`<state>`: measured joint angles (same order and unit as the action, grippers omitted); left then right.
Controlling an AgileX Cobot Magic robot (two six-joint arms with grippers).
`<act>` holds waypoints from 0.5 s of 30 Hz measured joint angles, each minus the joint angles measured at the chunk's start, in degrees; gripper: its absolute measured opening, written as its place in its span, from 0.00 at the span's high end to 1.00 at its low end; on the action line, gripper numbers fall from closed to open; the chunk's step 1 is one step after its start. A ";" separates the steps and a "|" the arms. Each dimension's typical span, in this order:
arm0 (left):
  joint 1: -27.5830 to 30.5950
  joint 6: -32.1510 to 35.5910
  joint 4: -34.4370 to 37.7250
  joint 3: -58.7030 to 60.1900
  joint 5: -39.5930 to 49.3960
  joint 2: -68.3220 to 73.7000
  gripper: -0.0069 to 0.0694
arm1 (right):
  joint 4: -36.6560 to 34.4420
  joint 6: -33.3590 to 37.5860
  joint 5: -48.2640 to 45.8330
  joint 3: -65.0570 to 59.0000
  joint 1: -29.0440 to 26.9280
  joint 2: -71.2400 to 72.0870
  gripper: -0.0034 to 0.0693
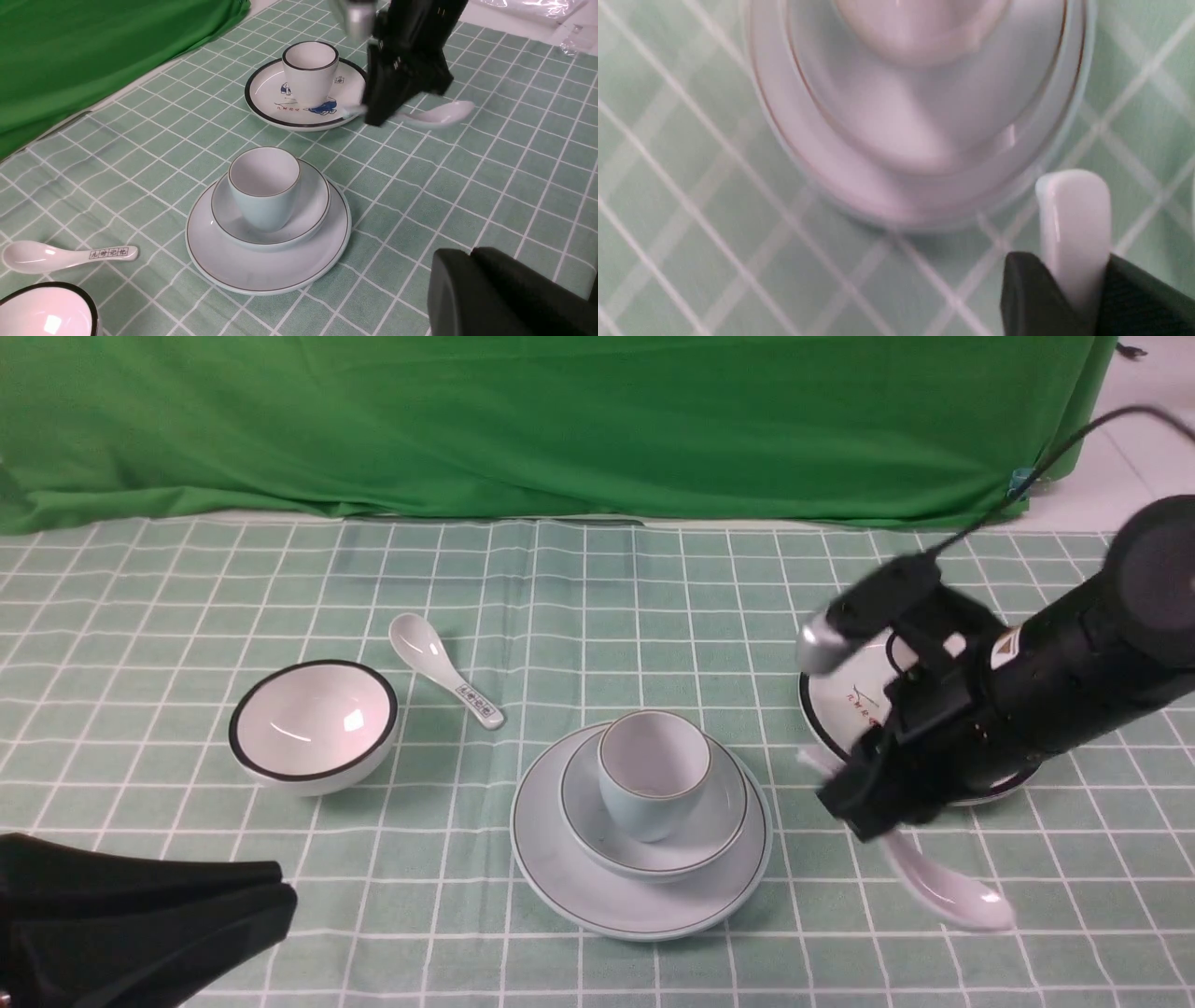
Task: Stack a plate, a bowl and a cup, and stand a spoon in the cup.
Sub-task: Use the right arm to put the blue soup spoon into the blue teacup in the middle
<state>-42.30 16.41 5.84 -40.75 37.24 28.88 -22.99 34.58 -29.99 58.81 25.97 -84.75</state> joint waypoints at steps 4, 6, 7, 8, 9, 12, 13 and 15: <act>0.00 0.00 0.00 0.00 0.00 0.00 0.90 | -8.91 -0.55 29.99 -8.30 8.55 5.43 0.72; 0.00 0.00 0.00 0.00 0.00 0.00 0.90 | -9.73 -3.43 48.54 -12.61 14.47 5.05 0.72; 0.00 0.14 0.00 0.00 0.00 0.00 0.90 | -9.04 -5.11 55.04 -14.06 16.94 4.35 0.72; 0.00 0.14 0.00 0.00 0.00 0.00 0.90 | -8.84 -5.48 55.04 -14.29 17.39 4.19 0.72; 0.00 0.14 -0.07 0.00 0.00 0.00 0.90 | -7.74 -6.95 60.56 -15.09 19.01 3.48 0.72; 0.00 0.14 -0.13 0.00 0.00 0.00 0.90 | 0.68 -15.18 74.46 -15.86 22.69 -1.56 0.72; 0.00 0.14 -0.13 0.00 0.00 0.00 0.90 | 1.30 -15.99 75.66 -15.86 22.76 -2.13 0.72; 0.00 0.14 -0.13 0.00 0.00 0.00 0.90 | 3.01 -18.95 80.41 -15.86 22.76 -4.93 0.72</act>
<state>-42.30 16.55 5.71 -40.75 37.24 28.88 -19.98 15.63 50.42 42.95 48.74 -89.68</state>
